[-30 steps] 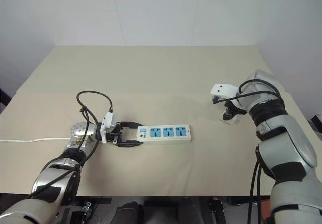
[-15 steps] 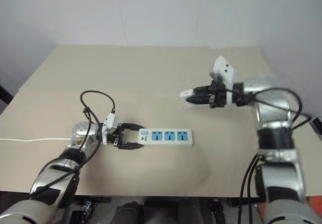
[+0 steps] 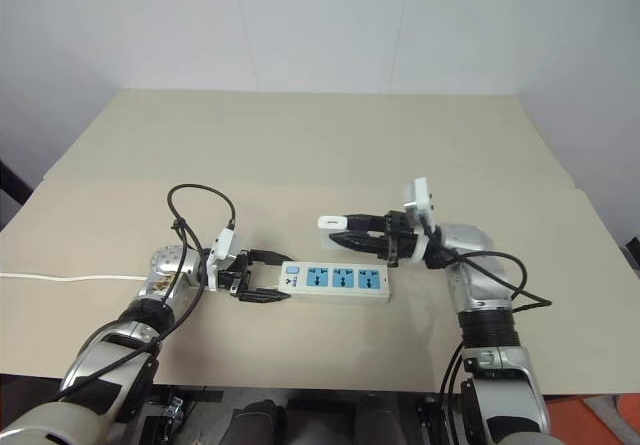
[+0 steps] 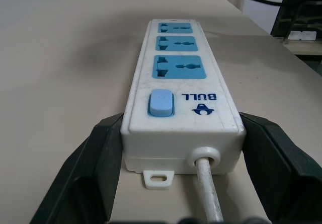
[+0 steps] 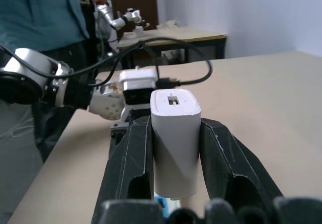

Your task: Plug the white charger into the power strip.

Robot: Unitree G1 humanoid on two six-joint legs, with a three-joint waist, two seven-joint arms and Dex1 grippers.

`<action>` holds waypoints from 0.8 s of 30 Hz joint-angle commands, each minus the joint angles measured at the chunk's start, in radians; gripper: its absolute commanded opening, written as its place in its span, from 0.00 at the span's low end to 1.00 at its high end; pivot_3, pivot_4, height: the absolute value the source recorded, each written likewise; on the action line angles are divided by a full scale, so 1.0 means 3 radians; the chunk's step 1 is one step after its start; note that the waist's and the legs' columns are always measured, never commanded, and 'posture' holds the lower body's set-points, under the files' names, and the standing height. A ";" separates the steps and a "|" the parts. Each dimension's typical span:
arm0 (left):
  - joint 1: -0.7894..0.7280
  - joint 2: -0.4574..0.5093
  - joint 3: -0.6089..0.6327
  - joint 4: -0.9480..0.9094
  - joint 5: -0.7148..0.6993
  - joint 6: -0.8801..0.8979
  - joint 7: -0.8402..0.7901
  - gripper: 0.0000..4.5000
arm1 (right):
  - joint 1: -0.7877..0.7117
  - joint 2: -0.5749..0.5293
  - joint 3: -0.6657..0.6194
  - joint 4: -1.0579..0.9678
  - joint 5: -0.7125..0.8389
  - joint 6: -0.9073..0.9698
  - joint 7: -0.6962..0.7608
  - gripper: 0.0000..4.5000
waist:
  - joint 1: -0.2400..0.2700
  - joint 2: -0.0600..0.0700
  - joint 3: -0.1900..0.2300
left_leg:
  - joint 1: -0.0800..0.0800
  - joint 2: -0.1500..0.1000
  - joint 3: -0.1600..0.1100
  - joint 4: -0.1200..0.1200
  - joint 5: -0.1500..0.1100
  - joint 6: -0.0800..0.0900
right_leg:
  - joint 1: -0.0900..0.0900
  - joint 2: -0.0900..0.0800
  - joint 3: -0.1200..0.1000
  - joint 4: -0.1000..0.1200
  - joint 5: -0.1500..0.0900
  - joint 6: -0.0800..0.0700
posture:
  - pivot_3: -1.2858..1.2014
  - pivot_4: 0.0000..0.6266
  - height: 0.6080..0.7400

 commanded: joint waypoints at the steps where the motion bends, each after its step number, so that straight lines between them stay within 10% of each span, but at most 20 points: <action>1: 0.0053 -0.0050 0.0015 -0.0025 0.0074 0.0032 -0.0038 0.72 | -0.0049 0.0096 0.0080 0.0180 -0.0023 -0.0254 0.0022 0.24 | 0.0002 0.0000 0.0000 | 0.0000 0.0000 0.0000 0.0000 0.0000 0.0000 | 0.0000 0.0000 0.0000 0.0000 0.0000 0.0000 | 0.52 0.24 1.00; 24: 0.0029 -0.0088 0.0122 -0.0037 0.0177 0.0095 -0.0038 0.72 | -0.0137 0.0346 0.0142 0.1021 -0.0086 -0.0693 0.0153 0.24 | 0.0008 0.0001 0.0000 | 0.0003 0.0000 0.0000 0.0000 0.0002 -0.0004 | 0.0002 0.0000 0.0000 0.0002 0.0000 0.0000 | 0.52 0.24 1.00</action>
